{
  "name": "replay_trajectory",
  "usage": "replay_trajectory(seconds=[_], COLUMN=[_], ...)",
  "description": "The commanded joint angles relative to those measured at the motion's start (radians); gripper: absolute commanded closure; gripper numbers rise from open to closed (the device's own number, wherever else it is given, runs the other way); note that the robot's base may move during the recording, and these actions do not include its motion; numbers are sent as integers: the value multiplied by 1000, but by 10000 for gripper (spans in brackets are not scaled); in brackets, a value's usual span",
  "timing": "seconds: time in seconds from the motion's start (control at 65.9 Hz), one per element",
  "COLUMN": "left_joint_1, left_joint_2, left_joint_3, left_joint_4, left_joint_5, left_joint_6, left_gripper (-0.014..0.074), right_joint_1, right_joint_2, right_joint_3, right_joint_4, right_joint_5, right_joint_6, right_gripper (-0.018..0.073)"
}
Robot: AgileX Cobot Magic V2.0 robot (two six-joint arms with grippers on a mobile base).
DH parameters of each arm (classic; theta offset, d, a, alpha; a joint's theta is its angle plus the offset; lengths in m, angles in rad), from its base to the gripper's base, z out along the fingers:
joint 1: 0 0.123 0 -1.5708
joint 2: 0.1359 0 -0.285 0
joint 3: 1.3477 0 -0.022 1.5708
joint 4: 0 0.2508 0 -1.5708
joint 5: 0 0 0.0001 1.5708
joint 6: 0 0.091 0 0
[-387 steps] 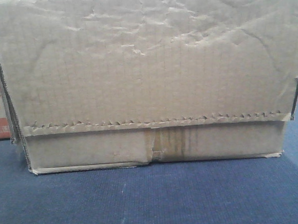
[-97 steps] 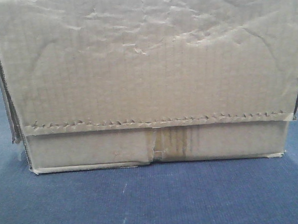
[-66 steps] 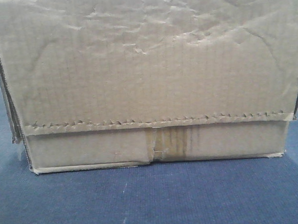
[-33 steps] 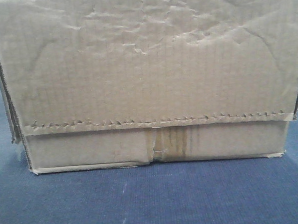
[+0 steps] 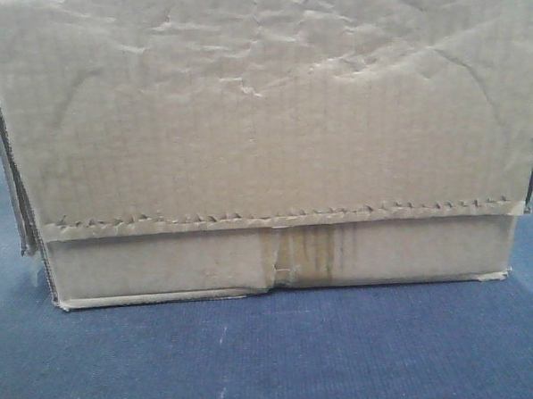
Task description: Stack two boxes on right shelf middle
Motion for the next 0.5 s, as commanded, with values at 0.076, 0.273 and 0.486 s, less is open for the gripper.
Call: replay_trajectory(seconds=[0.076,0.273,0.486], left_joint_1=[-15,-17,-3], left_joint_2=[-20,-90,-167], left_joint_3=[-42,-88,-96], left_joint_4=[-14,13,164], left_joint_5=[1,30,30], left_joint_6=[-8,18,50], left_gripper=[27,134,134], right_joint_1=[2,6,25], right_joint_2=[1,1,44], right_joint_3=[-8,-22,-122], right_joint_4=[-9,-9,-8], right_joint_5=[-3,44,136], right_joint_6=[-2,-2,-2], right_gripper=[-9,-9,-9])
